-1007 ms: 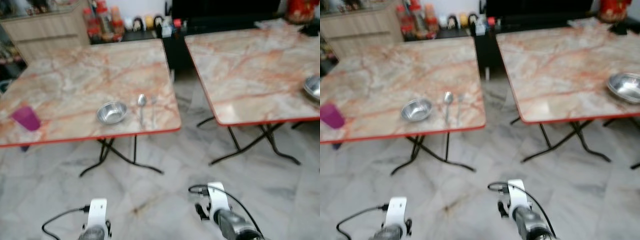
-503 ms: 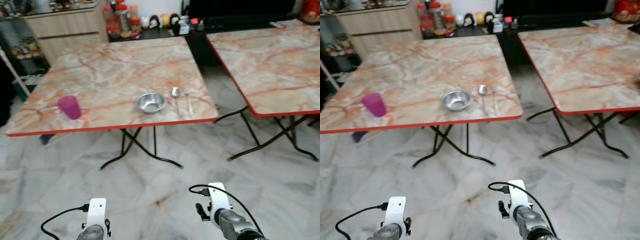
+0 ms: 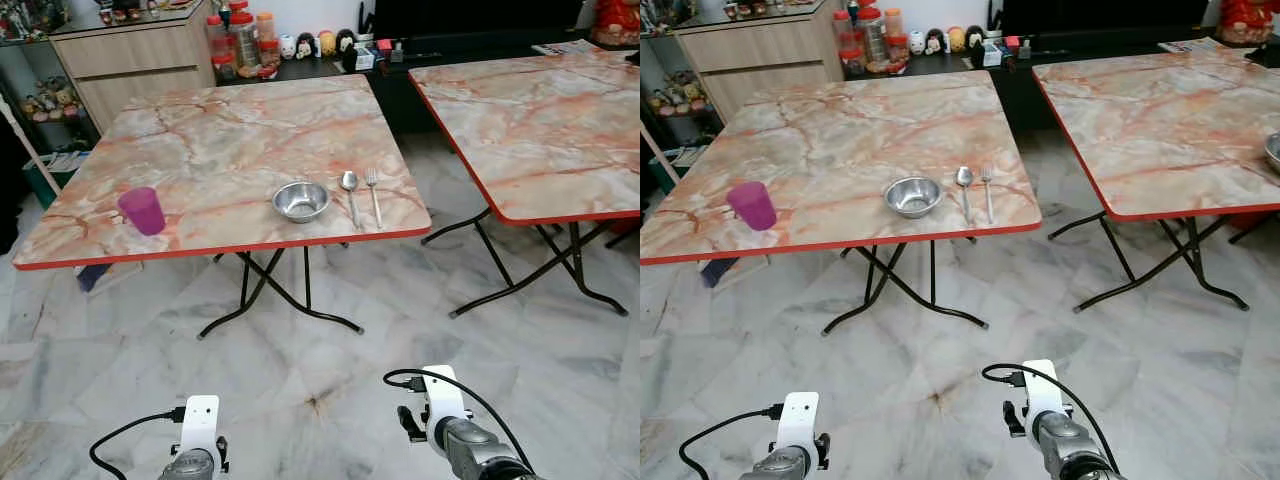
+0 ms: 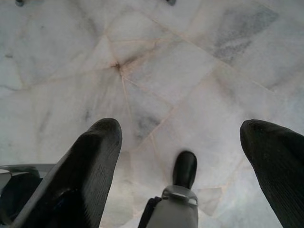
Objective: Setting the table
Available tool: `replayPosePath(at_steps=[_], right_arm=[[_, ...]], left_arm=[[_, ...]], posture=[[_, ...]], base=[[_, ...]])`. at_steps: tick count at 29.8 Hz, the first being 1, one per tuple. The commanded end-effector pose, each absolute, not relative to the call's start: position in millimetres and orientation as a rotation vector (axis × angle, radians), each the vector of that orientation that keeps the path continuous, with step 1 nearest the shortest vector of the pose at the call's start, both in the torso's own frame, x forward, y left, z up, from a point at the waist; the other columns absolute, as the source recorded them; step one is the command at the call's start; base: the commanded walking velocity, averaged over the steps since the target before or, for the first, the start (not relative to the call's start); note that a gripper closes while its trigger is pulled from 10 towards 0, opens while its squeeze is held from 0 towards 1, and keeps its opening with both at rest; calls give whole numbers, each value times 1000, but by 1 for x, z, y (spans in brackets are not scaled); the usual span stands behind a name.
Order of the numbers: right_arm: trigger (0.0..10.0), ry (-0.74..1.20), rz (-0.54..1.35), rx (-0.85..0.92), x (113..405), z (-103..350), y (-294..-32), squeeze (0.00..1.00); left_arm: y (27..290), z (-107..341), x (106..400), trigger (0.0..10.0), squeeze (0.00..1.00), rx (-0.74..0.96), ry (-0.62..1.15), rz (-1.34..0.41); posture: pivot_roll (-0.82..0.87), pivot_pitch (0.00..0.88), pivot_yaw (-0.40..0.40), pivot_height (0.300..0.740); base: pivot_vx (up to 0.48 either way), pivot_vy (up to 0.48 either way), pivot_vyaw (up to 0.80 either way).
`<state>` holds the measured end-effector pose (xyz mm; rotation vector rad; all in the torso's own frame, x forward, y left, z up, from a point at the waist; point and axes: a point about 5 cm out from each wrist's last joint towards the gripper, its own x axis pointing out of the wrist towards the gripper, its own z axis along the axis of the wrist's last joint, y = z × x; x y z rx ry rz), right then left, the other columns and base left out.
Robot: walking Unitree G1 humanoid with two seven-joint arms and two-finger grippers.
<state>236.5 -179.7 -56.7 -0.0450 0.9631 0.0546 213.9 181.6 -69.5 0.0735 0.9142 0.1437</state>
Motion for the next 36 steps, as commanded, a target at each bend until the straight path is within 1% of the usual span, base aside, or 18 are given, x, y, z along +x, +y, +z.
replayPosePath(at_steps=[1, 36], right_arm=[[10000, 961, 59, -43, 237, -56, -178, 0], [10000, 959, 65, -48, 237, -56, -179, 0]], left_arm=[[183, -69, 214, 10000, 0, 86, 914, 137], [182, -69, 214, 10000, 0, 80, 916, 135]], posture=[[-76, 26, 72, 740], [-75, 27, 68, 740]], base=[[255, 0, 0], [317, 0, 0]])
